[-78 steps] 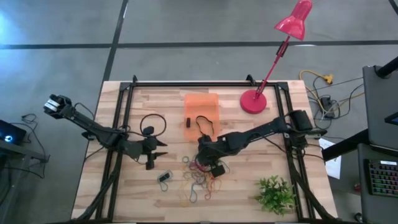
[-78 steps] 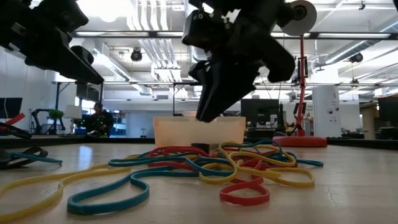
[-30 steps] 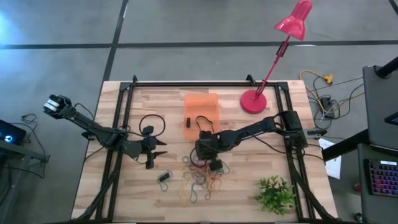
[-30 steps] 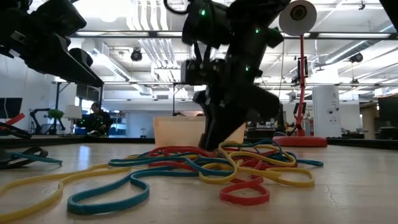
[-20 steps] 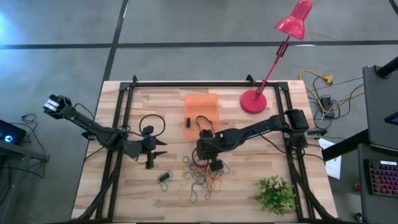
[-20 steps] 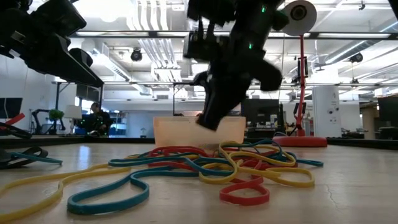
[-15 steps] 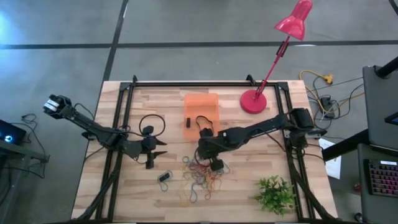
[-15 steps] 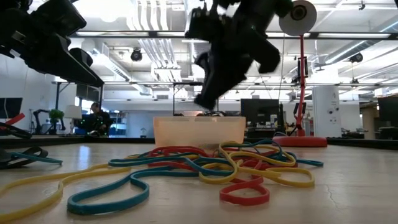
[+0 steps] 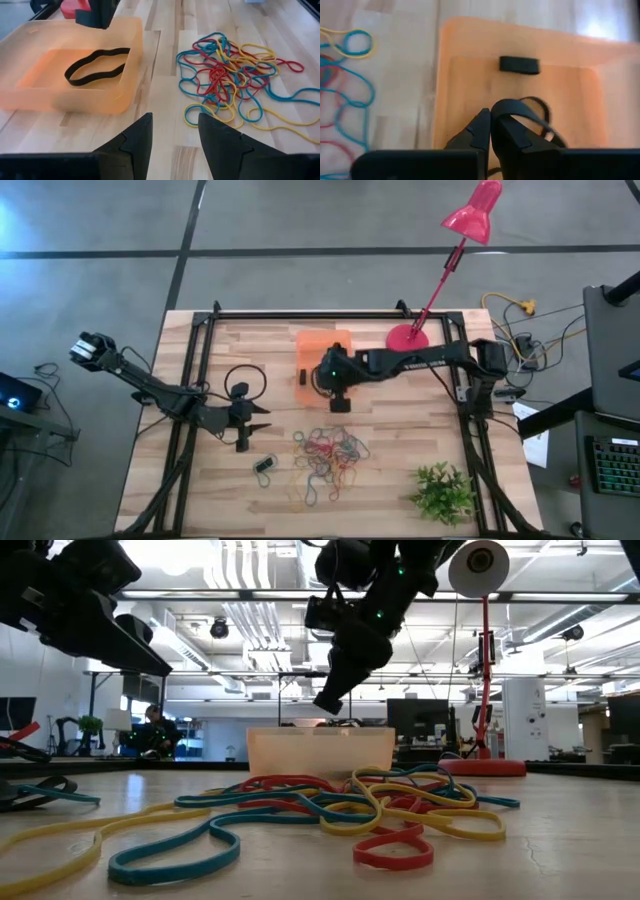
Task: Pick and place rubber bands into bin
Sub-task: Put the black rubber band into the orange bin
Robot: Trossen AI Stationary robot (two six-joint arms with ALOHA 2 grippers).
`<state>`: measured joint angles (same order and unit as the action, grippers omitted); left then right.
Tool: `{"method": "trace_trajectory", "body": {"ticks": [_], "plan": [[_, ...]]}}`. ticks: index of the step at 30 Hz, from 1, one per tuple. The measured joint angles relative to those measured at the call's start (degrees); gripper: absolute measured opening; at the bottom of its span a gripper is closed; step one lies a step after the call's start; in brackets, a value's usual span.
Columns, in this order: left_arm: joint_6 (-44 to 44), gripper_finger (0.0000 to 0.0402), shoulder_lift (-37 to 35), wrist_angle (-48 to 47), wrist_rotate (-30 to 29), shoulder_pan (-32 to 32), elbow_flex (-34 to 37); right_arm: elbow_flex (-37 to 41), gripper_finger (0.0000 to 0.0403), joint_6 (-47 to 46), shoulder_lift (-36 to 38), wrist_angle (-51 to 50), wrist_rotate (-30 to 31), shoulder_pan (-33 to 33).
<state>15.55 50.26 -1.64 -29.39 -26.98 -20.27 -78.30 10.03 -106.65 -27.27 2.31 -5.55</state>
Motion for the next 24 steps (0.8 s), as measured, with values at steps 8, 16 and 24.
{"method": "trace_trajectory", "body": {"ticks": [8, 16, 24], "plan": [[-0.9, 0.0144, 0.0, 0.0, 0.0, 0.0, 0.0, 0.0, 0.0111, -1.3, 0.1, 0.1, -2.6, -1.4], [-0.8, 0.0144, 2.2, 0.4, 3.8, 0.0, 0.0, 0.0, 0.0182, 1.3, 0.1, 0.0, -4.7, 0.7], [5.9, 0.0144, 9.2, 0.5, 15.5, -0.1, -2.1, 0.1, 0.0187, 3.7, 0.1, -1.9, -5.4, 9.0]]}}
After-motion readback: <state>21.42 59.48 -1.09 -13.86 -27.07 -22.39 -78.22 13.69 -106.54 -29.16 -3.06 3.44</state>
